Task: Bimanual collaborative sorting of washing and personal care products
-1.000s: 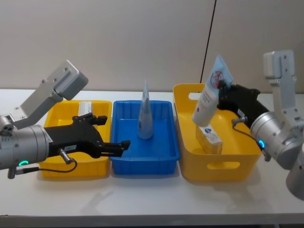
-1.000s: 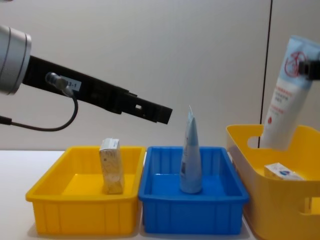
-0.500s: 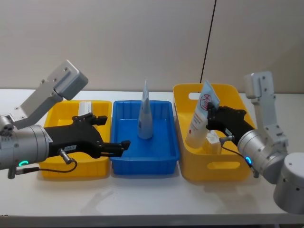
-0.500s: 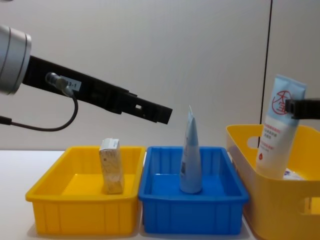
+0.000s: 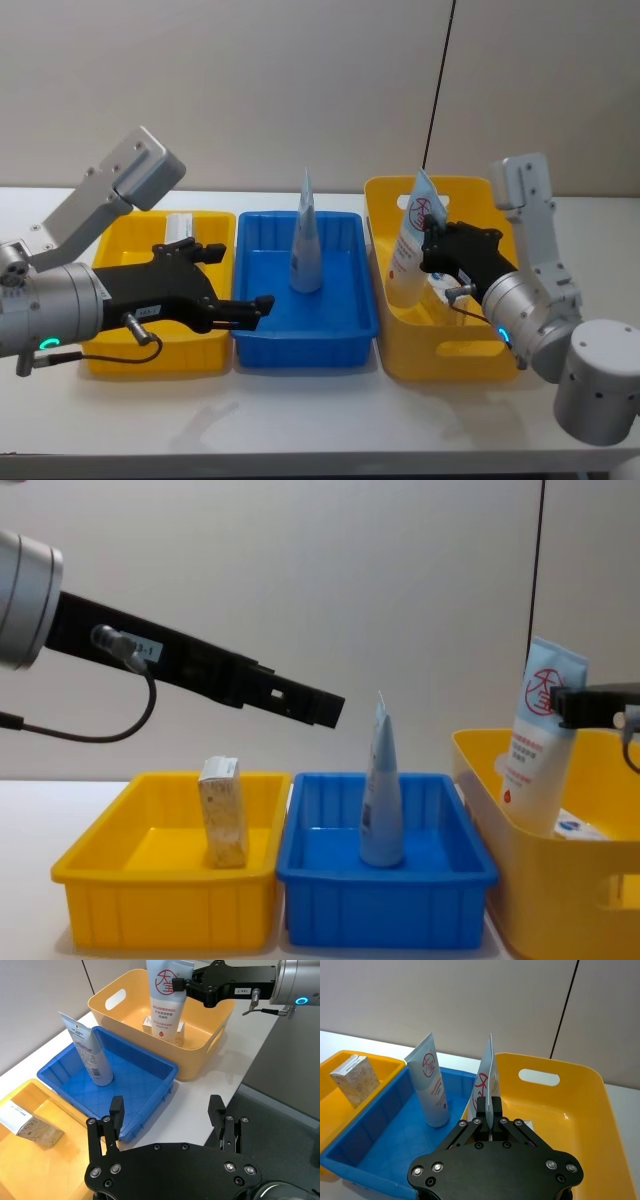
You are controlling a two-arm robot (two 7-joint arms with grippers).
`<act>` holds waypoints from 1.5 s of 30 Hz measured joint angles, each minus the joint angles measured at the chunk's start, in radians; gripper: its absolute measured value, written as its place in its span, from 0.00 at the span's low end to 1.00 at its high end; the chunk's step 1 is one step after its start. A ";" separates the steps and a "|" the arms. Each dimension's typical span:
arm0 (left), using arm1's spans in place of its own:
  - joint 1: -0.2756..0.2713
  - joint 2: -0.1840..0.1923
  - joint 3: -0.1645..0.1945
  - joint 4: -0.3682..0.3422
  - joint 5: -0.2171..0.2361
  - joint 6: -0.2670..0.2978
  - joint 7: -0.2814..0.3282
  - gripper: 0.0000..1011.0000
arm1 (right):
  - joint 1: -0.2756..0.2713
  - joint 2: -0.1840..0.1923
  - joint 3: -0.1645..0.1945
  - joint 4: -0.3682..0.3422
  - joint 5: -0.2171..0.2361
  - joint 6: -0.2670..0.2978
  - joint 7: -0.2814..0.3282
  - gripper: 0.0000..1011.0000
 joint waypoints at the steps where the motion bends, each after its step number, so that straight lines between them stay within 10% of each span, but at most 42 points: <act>1: 0.000 0.000 0.000 0.000 0.000 0.000 0.000 0.99 | 0.000 0.000 0.000 0.000 0.000 0.000 0.000 0.02; 34: 0.000 0.000 0.000 0.000 0.000 0.000 0.000 0.99 | 0.021 -0.010 -0.011 0.035 -0.028 -0.028 0.001 0.96; 45: 0.000 0.000 0.000 0.000 0.000 0.000 0.000 0.99 | 0.011 0.011 -0.022 0.016 -0.014 -0.057 0.077 0.99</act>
